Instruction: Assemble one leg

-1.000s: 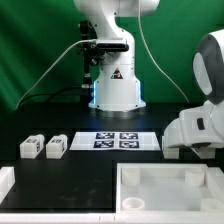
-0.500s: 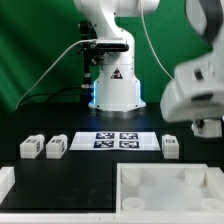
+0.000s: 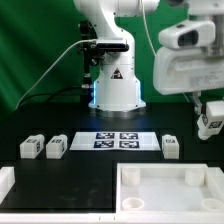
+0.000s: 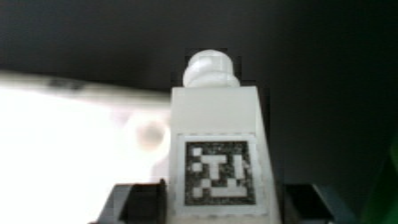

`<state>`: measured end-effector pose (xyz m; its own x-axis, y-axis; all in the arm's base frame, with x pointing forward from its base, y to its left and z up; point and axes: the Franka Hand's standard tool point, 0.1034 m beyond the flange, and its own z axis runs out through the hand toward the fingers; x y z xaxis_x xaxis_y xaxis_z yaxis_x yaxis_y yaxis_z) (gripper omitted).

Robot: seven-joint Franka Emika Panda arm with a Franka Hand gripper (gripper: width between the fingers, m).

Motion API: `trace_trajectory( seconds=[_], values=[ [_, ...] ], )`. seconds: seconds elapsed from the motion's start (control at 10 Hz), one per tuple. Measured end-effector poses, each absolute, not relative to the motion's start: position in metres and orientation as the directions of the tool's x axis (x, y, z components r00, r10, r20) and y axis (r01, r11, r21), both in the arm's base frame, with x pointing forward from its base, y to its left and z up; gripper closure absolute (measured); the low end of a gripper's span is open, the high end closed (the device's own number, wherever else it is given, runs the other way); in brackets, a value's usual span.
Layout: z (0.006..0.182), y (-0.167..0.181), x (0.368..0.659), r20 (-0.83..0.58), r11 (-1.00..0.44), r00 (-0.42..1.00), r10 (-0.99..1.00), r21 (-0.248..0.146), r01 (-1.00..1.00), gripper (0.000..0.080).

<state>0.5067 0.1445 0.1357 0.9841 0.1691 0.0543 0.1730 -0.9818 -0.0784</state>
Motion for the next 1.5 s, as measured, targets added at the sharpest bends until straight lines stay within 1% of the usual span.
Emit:
trace_trajectory(
  seconds=[0.2,0.3,0.4,0.5,0.6,0.8,0.9,1.0,1.2,1.3,1.5],
  values=[
    [0.181,0.130,0.547,0.204,-0.984,0.968,0.145,-0.071,0.162,0.0508],
    [0.196,0.130,0.562,0.336,-0.985,0.933,0.128,-0.070,0.160,0.0508],
    [0.192,0.129,0.559,0.445,-0.984,0.888,0.116,-0.068,0.163,0.0508],
    [0.188,0.129,0.554,0.511,-0.984,0.853,0.107,-0.068,0.164,0.0508],
    [0.186,0.128,0.552,0.534,-0.984,0.839,0.103,-0.068,0.164,0.0508],
    [0.185,0.128,0.553,0.520,-0.984,0.847,0.105,-0.068,0.164,0.0508],
    [0.180,0.126,0.554,0.518,-0.983,0.847,0.117,-0.061,0.172,0.0508],
    [0.171,0.121,0.559,0.510,-0.983,0.851,0.123,-0.054,0.174,0.0508],
    [0.172,0.106,0.587,0.519,-0.982,0.843,0.142,-0.032,0.185,0.0508],
    [0.174,0.103,0.596,0.526,-0.983,0.839,0.139,-0.031,0.183,0.0508],
    [0.172,0.105,0.594,0.524,-0.982,0.840,0.143,-0.032,0.186,0.0508]
  ],
)
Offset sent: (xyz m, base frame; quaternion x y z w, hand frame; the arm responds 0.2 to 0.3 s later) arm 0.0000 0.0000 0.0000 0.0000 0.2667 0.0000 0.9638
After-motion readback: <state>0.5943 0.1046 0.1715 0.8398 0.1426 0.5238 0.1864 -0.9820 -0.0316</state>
